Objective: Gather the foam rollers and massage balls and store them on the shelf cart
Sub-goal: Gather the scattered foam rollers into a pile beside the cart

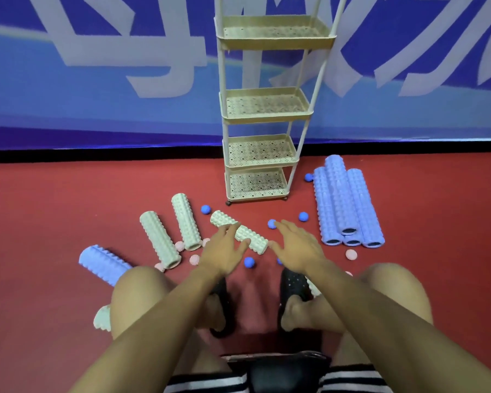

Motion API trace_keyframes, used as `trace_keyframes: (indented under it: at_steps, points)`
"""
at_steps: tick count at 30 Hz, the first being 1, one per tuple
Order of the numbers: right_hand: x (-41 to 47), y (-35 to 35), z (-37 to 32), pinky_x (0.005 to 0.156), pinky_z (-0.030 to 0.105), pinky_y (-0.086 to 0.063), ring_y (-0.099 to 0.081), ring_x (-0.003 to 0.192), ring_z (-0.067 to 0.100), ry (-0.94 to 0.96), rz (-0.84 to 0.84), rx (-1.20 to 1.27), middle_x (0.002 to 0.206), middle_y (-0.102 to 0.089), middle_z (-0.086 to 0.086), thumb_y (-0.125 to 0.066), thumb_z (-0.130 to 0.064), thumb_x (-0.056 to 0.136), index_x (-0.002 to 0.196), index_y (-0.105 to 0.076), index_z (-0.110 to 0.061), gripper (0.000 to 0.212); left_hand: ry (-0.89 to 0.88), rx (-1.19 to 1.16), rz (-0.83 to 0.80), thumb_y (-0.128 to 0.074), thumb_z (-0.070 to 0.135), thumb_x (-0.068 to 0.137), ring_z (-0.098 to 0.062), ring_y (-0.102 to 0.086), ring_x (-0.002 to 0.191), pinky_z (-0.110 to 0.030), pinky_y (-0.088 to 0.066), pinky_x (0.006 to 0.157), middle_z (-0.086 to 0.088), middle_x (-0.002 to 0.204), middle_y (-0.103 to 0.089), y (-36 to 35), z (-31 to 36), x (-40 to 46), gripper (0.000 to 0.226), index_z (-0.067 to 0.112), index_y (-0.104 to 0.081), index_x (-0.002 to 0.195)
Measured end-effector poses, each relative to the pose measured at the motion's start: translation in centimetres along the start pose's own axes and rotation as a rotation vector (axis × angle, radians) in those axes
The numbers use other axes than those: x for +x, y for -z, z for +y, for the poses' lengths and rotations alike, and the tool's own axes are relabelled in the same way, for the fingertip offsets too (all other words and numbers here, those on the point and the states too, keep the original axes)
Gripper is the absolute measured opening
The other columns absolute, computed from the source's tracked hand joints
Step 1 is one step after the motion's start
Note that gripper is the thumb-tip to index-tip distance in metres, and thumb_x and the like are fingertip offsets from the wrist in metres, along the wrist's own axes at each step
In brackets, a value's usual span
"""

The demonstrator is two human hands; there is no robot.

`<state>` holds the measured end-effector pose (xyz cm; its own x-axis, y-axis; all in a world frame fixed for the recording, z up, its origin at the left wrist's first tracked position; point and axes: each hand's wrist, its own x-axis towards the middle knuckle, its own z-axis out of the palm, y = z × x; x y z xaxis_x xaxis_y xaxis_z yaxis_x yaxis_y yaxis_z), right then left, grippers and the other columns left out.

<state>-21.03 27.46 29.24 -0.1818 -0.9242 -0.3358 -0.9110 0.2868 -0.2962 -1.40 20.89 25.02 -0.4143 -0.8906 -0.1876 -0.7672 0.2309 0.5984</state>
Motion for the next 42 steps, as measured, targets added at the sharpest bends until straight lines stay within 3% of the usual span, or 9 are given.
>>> trace_keyframes:
  at_steps: [10, 16, 20, 27, 29, 32, 37, 39, 42]
  points:
    - [7.5, 4.2, 16.9, 0.111, 0.048, -0.04, -0.046, 0.14, 0.027, -0.261, 0.011, 0.073, 0.16, -0.038, -0.001, -0.057, -0.053, 0.096, 0.155, -0.035, -0.027, 0.068, -0.052, -0.075, -0.231, -0.053, 0.046, 0.101, -0.029, -0.046, 0.137, -0.04, -0.036, 0.115, -0.011, 0.151, -0.044, -10.2, 6.2, 11.4, 0.064, 0.018, -0.036, 0.156]
    - [10.1, -2.7, 29.3, 0.109, 0.047, -0.043, -0.047, 0.138, 0.03, -0.436, -0.122, 0.163, 0.157, -0.04, 0.003, -0.06, -0.055, 0.091, 0.153, -0.038, -0.028, 0.071, 0.073, -0.137, -0.382, -0.058, 0.048, 0.099, -0.028, -0.052, 0.133, -0.036, -0.038, 0.111, -0.009, 0.152, -0.046, -20.1, 9.0, 17.7, 0.063, 0.02, -0.04, 0.152]
    - [12.6, -8.9, 33.7, 0.11, 0.043, -0.041, -0.046, 0.139, 0.031, -0.518, -0.19, 0.242, 0.159, -0.035, 0.005, -0.062, -0.047, 0.095, 0.158, -0.031, -0.026, 0.073, 0.319, -0.244, -0.47, -0.064, 0.048, 0.095, -0.026, -0.057, 0.128, -0.035, -0.043, 0.106, -0.009, 0.146, -0.053, -28.1, 8.4, 21.4, 0.071, 0.012, -0.039, 0.151]
    - [16.6, -19.0, 38.7, 0.117, 0.034, -0.03, -0.031, 0.15, 0.024, -0.563, -0.294, 0.351, 0.166, -0.027, 0.004, -0.067, -0.036, 0.095, 0.159, -0.027, -0.022, 0.078, 0.803, -0.527, -0.542, -0.079, 0.044, 0.084, -0.015, -0.068, 0.09, -0.026, -0.047, 0.082, 0.0, 0.096, -0.071, -39.6, 5.5, 22.4, 0.044, 0.008, -0.068, 0.106]
    - [17.4, -21.2, 39.8, 0.118, 0.03, -0.025, -0.025, 0.152, 0.022, -0.612, -0.275, 0.392, 0.166, -0.027, 0.006, -0.07, -0.031, 0.094, 0.157, -0.032, -0.018, 0.075, 0.826, -0.571, -0.579, -0.084, 0.041, 0.074, -0.01, -0.072, 0.079, -0.022, -0.053, 0.073, -0.001, 0.091, -0.073, -41.8, 4.7, 22.6, 0.041, 0.009, -0.072, 0.096]
    - [18.0, -24.3, 40.9, 0.115, 0.033, -0.032, -0.036, 0.147, 0.027, -0.697, -0.293, 0.431, 0.162, -0.03, 0.009, -0.068, -0.031, 0.094, 0.156, -0.035, -0.019, 0.072, 0.835, -0.496, -0.645, -0.078, 0.055, 0.076, -0.026, -0.071, 0.1, -0.041, -0.058, 0.094, -0.005, 0.101, -0.069, -44.3, 3.9, 23.3, 0.053, 0.01, -0.071, 0.103]
    - [17.1, -27.5, 41.8, 0.099, 0.034, -0.046, -0.058, 0.123, 0.035, -0.81, -0.297, 0.374, 0.144, -0.048, 0.015, -0.066, -0.021, 0.093, 0.144, -0.052, -0.02, 0.053, 0.787, -0.454, -0.625, -0.072, 0.077, 0.056, -0.027, -0.073, 0.092, -0.048, -0.056, 0.094, -0.011, 0.093, -0.076, -46.0, 2.6, 23.4, 0.083, 0.006, -0.072, 0.1]
    - [16.8, -27.7, 41.5, 0.096, 0.033, -0.047, -0.059, 0.117, 0.035, -0.851, -0.233, 0.42, 0.135, -0.054, 0.014, -0.069, -0.018, 0.089, 0.134, -0.059, -0.02, 0.046, 0.807, -0.414, -0.61, -0.078, 0.067, 0.07, -0.026, -0.072, 0.091, -0.045, -0.057, 0.093, -0.009, 0.094, -0.075, -45.1, 2.6, 23.2, 0.071, 0.005, -0.069, 0.102]
    - [18.1, -26.3, 39.5, 0.1, 0.037, -0.048, -0.059, 0.115, 0.032, -0.811, 0.032, 0.544, 0.13, -0.056, 0.01, -0.072, -0.026, 0.088, 0.13, -0.061, -0.019, 0.044, 0.778, -0.488, -0.582, -0.079, 0.072, 0.057, -0.019, -0.075, 0.085, -0.042, -0.059, 0.087, -0.001, 0.088, -0.078, -42.9, 2.7, 22.1, 0.073, 0.011, -0.071, 0.096]
